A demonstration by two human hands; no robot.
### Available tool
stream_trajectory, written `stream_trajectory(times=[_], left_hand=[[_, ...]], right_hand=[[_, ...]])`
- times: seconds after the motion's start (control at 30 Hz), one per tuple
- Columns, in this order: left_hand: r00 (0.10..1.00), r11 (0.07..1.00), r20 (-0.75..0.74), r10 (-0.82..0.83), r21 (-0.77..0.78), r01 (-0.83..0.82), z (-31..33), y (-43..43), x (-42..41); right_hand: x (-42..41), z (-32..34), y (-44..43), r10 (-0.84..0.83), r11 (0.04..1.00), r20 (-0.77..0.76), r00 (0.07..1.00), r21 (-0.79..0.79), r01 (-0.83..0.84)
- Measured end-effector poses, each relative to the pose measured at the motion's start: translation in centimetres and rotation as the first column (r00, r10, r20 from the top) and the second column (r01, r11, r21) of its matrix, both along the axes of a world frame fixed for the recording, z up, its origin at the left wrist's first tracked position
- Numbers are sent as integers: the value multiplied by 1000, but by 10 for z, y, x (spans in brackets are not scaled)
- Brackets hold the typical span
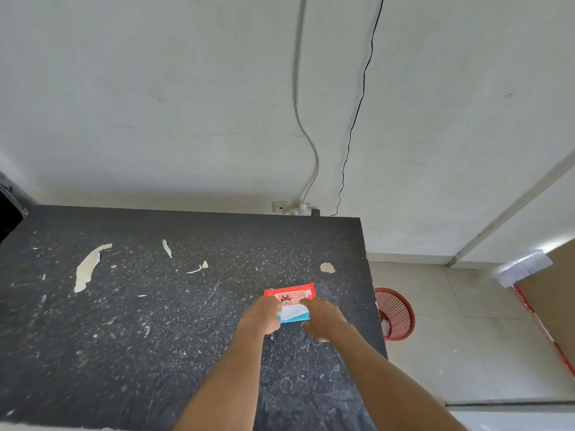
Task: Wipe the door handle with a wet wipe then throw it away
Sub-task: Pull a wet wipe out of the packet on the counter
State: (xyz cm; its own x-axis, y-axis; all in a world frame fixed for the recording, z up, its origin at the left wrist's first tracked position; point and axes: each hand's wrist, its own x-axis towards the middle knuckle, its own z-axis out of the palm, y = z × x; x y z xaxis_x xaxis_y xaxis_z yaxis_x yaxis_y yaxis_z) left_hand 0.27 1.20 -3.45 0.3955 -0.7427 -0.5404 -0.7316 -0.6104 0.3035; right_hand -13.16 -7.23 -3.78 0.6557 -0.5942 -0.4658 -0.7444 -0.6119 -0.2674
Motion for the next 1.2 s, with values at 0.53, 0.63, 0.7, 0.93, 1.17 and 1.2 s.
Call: stream_trajectory(times=[0.53, 0.63, 0.7, 0.93, 1.17, 1.2], left_hand=[[999, 1000, 29, 24, -9, -24, -5, 3, -2], [999, 999, 47, 24, -33, -23, -3, 3, -1], [999, 999, 52, 18, -49, -15, -2, 2, 1], [1000, 999, 15, -11, -50, 11, -8, -1, -1], [994, 994, 111, 18, -108, -6, -12, -1, -11], [992, 992, 124, 10, -124, 6, -13, -1, -11]], right_hand=[[5, -10, -3, 116, 988, -92, 989, -87, -124], [6, -7, -6, 129, 984, -76, 989, -114, -137], [8, -4, -8, 124, 983, -63, 990, -125, -131], [10, 0, -12, 122, 984, -62, 991, -125, -129], [7, -2, -15, 115, 986, -55, 992, -117, -121], [7, -2, -15, 112, 986, -54, 992, -115, -118]])
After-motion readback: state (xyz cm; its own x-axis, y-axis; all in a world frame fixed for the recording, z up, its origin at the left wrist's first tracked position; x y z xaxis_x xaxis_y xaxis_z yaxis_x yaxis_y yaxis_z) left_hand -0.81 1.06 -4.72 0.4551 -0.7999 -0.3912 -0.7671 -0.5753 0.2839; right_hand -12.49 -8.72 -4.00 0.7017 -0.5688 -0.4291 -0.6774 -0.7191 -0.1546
